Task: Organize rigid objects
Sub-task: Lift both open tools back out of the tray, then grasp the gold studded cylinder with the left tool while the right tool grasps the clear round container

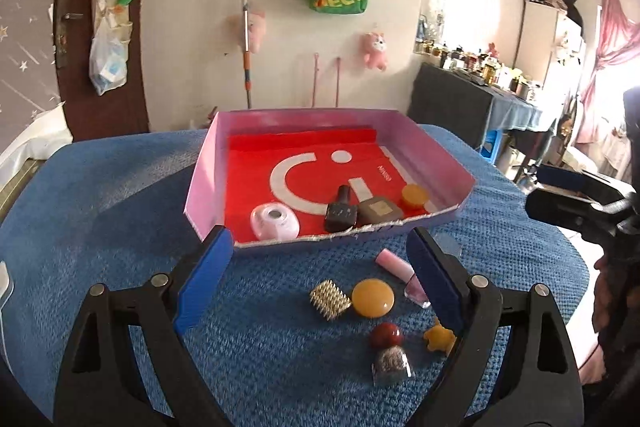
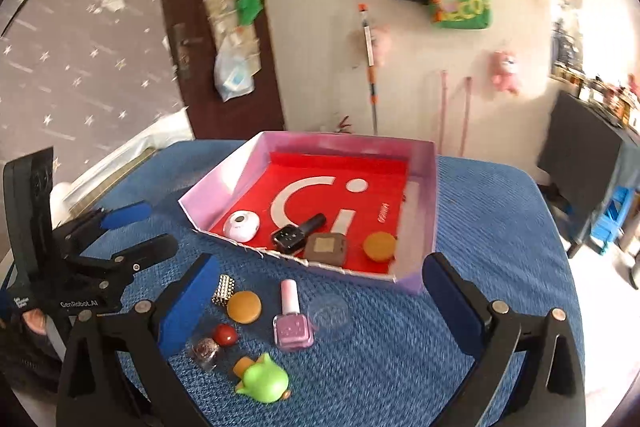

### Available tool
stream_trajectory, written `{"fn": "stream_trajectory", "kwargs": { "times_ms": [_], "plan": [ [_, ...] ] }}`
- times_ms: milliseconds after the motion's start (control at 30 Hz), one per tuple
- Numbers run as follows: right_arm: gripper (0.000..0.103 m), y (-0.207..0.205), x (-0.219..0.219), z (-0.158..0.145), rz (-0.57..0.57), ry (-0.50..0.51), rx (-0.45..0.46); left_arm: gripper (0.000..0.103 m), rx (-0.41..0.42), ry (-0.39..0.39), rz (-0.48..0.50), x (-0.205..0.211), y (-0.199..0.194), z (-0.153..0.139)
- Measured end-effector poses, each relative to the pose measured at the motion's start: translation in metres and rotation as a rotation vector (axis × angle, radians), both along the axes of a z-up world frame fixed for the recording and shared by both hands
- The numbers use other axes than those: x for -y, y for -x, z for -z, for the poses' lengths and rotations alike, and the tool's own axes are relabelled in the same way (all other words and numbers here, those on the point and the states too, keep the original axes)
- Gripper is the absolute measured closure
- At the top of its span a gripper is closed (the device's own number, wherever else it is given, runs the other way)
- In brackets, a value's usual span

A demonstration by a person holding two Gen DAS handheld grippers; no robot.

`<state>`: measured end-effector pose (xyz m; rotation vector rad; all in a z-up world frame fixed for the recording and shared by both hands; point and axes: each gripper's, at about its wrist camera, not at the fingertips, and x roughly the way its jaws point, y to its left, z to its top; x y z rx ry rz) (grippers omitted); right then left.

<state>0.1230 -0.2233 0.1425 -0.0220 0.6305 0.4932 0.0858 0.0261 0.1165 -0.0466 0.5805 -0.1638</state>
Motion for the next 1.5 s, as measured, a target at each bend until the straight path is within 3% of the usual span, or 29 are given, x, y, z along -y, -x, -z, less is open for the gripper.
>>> {"fn": "stream_trajectory", "kwargs": {
  "times_ms": [200,700,1233,1500],
  "plan": [
    [0.0,0.02,0.007,0.024,0.061,-0.009,-0.011,0.014,-0.043,0.01,-0.014,0.0,0.004,0.015],
    [0.0,-0.011,0.01,0.08,0.12,0.012,-0.155,0.014,-0.256,0.038,-0.032,-0.005,-0.027,0.058],
    [0.0,-0.054,-0.002,0.108,0.124,0.094,-0.275,0.014,-0.409,0.02,0.018,-0.011,-0.067,0.077],
    [0.0,-0.062,-0.003,0.111,0.131,0.075,-0.286,0.012,-0.41,0.029,0.01,-0.014,-0.071,0.081]
  ]
}}
